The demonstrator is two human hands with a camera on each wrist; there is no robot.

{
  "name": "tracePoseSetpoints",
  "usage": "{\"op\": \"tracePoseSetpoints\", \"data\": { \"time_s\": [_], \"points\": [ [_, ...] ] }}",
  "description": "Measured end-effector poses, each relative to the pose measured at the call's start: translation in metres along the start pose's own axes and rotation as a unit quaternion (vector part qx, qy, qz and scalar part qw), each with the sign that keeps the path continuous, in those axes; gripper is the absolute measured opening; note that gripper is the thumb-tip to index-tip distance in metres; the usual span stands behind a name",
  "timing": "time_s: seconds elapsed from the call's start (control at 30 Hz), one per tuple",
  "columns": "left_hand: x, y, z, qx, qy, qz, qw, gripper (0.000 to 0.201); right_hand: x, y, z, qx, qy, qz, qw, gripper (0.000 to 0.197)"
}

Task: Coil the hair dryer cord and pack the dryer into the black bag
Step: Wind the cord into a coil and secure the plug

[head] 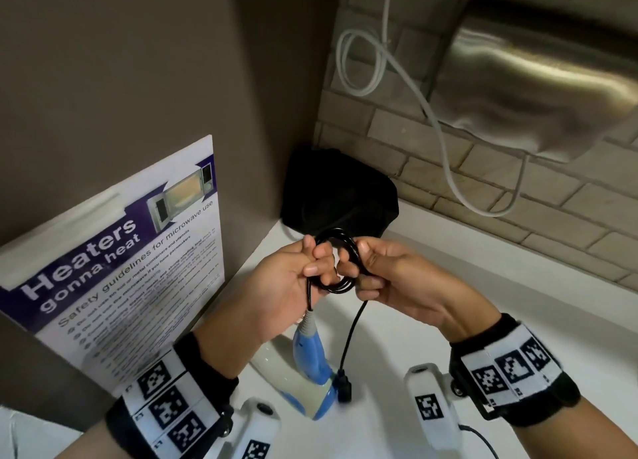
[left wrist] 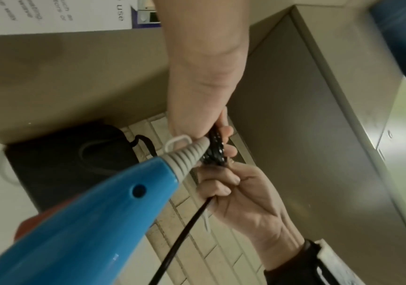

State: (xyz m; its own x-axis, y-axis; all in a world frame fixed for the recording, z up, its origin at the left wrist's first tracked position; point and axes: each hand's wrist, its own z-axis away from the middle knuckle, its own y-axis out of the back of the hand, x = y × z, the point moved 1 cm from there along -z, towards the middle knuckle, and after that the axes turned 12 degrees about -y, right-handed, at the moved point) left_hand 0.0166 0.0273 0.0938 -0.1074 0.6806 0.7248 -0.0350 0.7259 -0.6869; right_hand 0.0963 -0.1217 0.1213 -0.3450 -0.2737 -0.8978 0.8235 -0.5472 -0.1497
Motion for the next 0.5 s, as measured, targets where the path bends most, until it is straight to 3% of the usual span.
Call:
{"op": "tracePoseSetpoints", "data": {
  "time_s": [0.13, 0.23, 0.33, 0.5],
  "points": [
    [-0.004, 0.001, 0.0, 0.036, 0.001, -0.009, 0.999, 0.035, 0.008, 0.004, 0.0, 0.046, 0.024, 0.106, 0.993, 0.031],
    [-0.005, 0.0, -0.001, 0.054, 0.0, -0.016, 0.998, 0.032, 0.013, 0.01, 0.001, 0.124, 0.04, 0.179, 0.975, 0.03],
    [-0.004, 0.0, -0.002, 0.065, 0.003, -0.045, 0.997, 0.033, 0.019, 0.018, -0.001, 0.222, 0.075, 0.293, 0.927, 0.029],
    [-0.003, -0.002, -0.003, 0.083, 0.023, -0.041, 0.995, 0.034, 0.04, 0.036, -0.013, 0.274, 0.078, 0.442, 0.85, 0.046]
  ]
}}
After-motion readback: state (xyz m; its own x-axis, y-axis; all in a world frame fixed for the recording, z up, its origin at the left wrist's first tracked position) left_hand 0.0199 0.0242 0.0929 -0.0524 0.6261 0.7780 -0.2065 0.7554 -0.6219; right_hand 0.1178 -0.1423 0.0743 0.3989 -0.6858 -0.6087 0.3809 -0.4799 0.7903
